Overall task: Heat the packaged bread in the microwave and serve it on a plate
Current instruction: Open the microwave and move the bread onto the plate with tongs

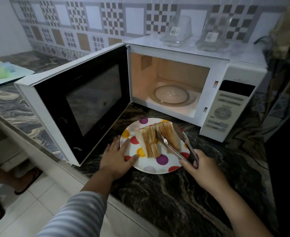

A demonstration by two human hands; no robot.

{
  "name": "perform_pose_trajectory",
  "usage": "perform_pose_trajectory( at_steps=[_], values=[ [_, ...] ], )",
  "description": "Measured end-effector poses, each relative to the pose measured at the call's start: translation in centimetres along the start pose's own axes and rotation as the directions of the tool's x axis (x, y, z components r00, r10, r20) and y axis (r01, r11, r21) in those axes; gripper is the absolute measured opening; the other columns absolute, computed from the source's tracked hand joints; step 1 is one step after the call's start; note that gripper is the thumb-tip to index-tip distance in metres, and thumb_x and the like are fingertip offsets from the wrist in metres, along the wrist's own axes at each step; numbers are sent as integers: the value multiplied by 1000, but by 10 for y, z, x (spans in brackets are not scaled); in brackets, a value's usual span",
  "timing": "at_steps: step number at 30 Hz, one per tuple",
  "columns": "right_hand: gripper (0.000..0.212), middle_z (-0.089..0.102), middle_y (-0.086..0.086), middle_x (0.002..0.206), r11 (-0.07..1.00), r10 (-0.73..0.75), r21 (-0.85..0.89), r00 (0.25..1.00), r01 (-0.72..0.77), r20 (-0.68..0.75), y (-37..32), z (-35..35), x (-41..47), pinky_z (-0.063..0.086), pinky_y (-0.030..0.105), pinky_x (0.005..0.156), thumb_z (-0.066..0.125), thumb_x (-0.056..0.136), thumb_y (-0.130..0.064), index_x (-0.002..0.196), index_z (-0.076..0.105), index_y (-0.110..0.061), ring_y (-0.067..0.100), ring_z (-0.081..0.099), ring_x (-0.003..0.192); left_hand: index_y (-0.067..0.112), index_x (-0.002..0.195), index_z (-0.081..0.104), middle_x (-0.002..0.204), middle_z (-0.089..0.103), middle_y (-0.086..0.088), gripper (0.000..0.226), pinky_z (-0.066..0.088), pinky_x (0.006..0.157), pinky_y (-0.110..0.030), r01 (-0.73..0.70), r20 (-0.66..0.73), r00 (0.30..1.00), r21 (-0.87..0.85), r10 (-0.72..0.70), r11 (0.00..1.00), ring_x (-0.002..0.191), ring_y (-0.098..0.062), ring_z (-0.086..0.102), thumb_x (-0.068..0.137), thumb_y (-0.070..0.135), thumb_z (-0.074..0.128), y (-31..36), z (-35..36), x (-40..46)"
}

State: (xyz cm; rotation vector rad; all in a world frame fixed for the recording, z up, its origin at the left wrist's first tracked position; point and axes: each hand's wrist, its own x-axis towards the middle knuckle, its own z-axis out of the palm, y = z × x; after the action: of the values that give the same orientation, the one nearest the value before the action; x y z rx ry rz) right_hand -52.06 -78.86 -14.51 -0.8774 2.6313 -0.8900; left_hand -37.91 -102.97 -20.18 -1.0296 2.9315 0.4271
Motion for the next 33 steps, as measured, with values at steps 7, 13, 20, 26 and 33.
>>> perform_pose_trajectory(
  at_steps=[7, 13, 20, 26, 33],
  values=[
    [25, 58, -9, 72, 995, -82, 48, 996, 83, -30, -19, -46, -11, 45, 26, 59, 65, 84, -47, 103, 59, -32, 7, 57, 68, 18, 153, -2, 160, -12, 1, 99, -6, 118, -40, -110, -332, 942, -190, 42, 976, 146, -11, -13, 82, 77, 34, 23, -22, 3],
    [43, 66, -13, 86, 930, -201, -289, 973, 225, 113, -53, -71, 22, 53, 33, 74, 65, 79, -58, 116, 59, -37, 8, 62, 81, 23, 152, 22, 161, 11, -1, 89, -2, 119, -48, -548, -374, 691, 287, 619, 786, 148, -16, -2, 80, 74, 33, 71, -87, 18],
    [33, 69, -14, 96, 864, -271, -393, 948, 315, 165, -76, -83, 33, 55, 35, 75, 65, 81, -57, 107, 67, -38, 4, 60, 76, 34, 136, 49, 143, 48, 11, 49, 2, 111, -19, -652, -202, 704, 199, 681, 732, 140, -3, 30, 88, 43, 56, 92, -109, 15],
    [66, 62, -18, 104, 894, -258, -339, 955, 293, 145, -79, -89, 30, 52, 33, 81, 70, 65, -68, 125, 54, -45, 7, 58, 94, 31, 121, 64, 119, 67, 8, 39, 22, 113, -27, -593, -256, 753, 137, 607, 794, 117, -9, 57, 85, 43, 63, 81, -112, 24],
    [38, 67, -7, 105, 911, -186, -369, 982, 184, 29, -72, -90, 27, 52, 35, 83, 77, 73, -47, 105, 63, -32, 13, 60, 93, 34, 109, 70, 98, 72, 7, 28, 51, 83, -35, -550, -294, 776, 120, 559, 827, 96, -19, 63, 83, 43, 66, 68, -110, 32]
  ],
)
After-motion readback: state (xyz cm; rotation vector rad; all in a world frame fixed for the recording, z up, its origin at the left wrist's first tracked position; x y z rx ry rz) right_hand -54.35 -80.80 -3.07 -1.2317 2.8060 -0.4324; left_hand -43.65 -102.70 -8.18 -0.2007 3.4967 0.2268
